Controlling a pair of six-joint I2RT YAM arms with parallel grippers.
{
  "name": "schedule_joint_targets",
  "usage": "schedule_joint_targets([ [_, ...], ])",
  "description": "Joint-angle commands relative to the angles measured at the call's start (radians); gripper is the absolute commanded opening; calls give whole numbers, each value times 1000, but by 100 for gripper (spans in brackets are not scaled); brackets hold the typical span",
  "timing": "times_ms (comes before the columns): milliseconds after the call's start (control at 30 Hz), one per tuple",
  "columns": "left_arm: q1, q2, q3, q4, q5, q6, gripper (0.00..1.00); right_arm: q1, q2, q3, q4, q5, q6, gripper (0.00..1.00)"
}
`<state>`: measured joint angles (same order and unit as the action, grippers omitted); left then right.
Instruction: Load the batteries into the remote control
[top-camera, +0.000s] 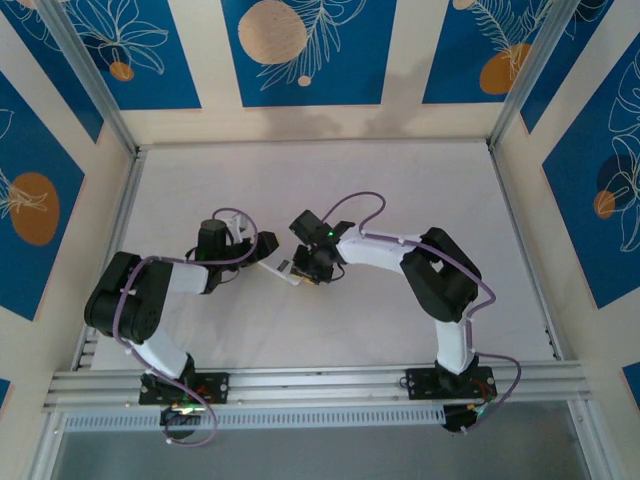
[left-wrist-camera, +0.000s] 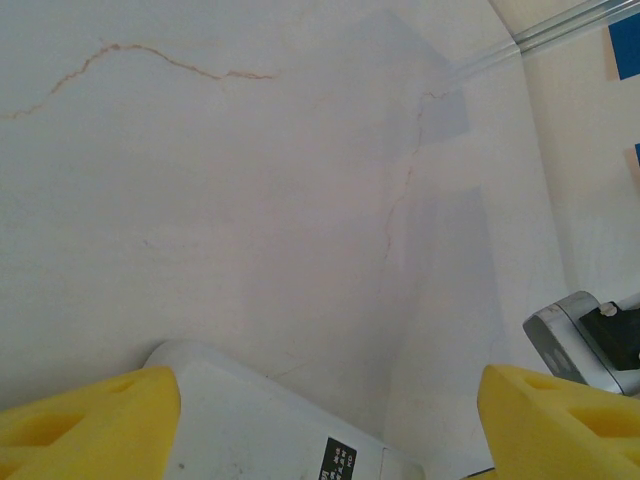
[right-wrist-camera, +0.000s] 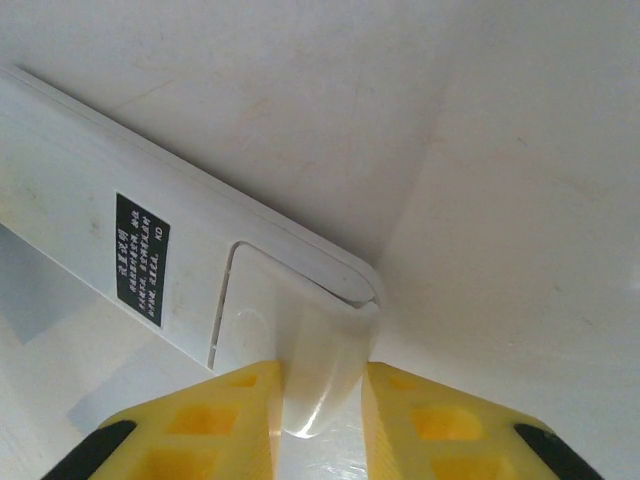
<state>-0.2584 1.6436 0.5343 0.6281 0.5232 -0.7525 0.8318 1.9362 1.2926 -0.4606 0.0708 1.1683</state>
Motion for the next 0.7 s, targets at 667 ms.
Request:
schedule_joint_targets([
  [667, -5, 4, -29, -9, 27, -11, 79, 9, 51, 7, -1, -46, 13, 32],
])
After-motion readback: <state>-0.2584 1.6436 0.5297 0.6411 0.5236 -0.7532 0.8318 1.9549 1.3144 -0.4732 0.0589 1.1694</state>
